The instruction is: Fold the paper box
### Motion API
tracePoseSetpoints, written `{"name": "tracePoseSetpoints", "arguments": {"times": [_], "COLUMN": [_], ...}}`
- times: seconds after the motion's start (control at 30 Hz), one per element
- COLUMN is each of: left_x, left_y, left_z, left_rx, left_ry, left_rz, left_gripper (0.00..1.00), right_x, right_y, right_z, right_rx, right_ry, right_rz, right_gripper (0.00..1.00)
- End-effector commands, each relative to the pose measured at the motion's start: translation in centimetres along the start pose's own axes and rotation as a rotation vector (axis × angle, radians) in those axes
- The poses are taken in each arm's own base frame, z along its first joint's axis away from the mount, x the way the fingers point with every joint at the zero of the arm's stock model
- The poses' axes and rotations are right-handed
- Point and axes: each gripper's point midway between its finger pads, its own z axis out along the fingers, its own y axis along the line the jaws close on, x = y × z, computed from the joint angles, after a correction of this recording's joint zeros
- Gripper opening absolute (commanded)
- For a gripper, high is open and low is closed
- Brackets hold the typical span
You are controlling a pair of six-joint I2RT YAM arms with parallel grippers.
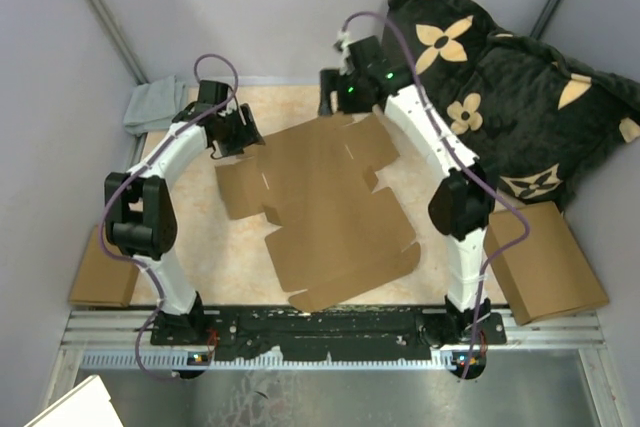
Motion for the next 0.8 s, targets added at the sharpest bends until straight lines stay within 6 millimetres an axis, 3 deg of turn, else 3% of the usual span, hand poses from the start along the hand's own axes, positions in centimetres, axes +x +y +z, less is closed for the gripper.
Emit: {"name": "tracePoseSetpoints", "arguments": {"times": [0.0, 0.33, 0.6, 0.77], "left_x": [-0.8, -2.6, -2.2, -1.7], "left_y": [2.4, 4.2, 5.7, 6.7], "left_z": [1.9, 5.2, 7.8, 7.3], "left_rx": [-0.029, 0.147, 0.108, 0.057], "left_ry": [0.002, -0.1, -0.062, -0.039], "left_rz": [-0.124, -0.229, -0.214, -0.185], "left_gripper": [0.71, 0.72, 0.7, 0.69], "right_x": [-1.8, -2.7, -2.9, -2.9], "right_y": [-3.7, -3.0, -4.1, -5.0], "right_z": [0.3, -0.4, -1.2, -1.7], "right_rx": [0.028, -0.051, -0.043, -0.018], "right_ry": [0.037, -0.037, -0.042, -0.047], "right_rz": [0.015, 0.004, 0.02, 0.031], "right_gripper": [0.76, 0.77, 0.77, 0.77]}}
